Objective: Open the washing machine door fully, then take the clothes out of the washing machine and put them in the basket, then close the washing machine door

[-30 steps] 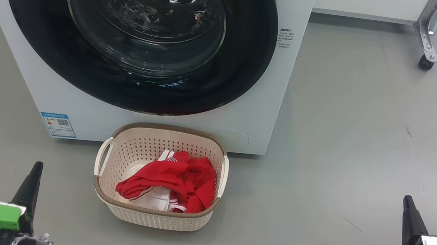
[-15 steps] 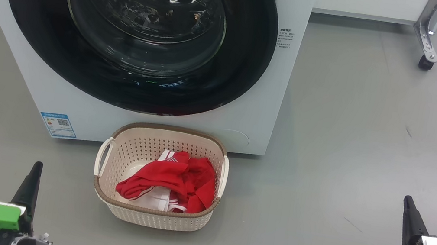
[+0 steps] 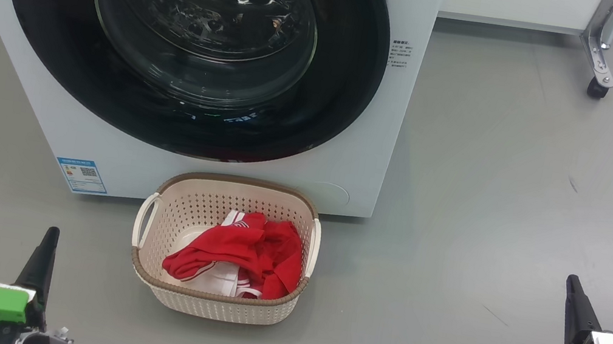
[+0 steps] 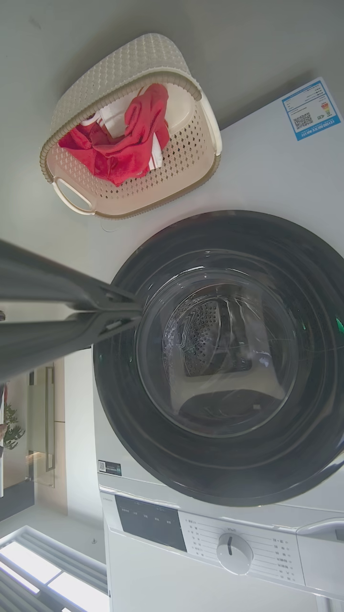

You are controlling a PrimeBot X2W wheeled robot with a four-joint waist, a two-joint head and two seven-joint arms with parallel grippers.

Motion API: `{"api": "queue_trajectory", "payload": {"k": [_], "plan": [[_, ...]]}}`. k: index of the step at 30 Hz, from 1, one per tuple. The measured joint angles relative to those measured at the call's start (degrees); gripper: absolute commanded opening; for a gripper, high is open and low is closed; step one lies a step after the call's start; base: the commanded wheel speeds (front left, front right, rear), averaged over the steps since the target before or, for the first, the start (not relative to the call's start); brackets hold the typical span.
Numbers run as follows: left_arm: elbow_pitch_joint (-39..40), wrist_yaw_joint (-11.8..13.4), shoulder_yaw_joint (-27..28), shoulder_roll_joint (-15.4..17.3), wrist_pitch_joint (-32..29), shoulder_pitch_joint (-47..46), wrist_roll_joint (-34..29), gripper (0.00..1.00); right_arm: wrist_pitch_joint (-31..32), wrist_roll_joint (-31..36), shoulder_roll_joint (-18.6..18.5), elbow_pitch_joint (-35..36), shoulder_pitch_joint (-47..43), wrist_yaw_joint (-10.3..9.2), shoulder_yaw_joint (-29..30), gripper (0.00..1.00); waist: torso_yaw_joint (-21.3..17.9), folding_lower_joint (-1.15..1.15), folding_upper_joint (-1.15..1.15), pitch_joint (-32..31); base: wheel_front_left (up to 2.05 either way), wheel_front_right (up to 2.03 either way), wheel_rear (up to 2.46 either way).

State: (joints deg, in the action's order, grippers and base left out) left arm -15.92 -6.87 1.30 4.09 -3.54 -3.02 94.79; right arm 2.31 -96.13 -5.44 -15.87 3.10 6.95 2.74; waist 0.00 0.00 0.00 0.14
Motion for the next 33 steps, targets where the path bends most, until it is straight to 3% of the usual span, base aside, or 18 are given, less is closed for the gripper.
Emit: {"api": "queue_trajectory", "payload": {"k": [33], "plan": [[0.0,0.0,0.2,0.0,0.0,0.0,0.0,0.0,0.2,0.0,0.1,-0.2,0.0,0.0,0.2,0.0,0.0,0.0,0.0,0.0,0.0,0.0,0.0]]}}
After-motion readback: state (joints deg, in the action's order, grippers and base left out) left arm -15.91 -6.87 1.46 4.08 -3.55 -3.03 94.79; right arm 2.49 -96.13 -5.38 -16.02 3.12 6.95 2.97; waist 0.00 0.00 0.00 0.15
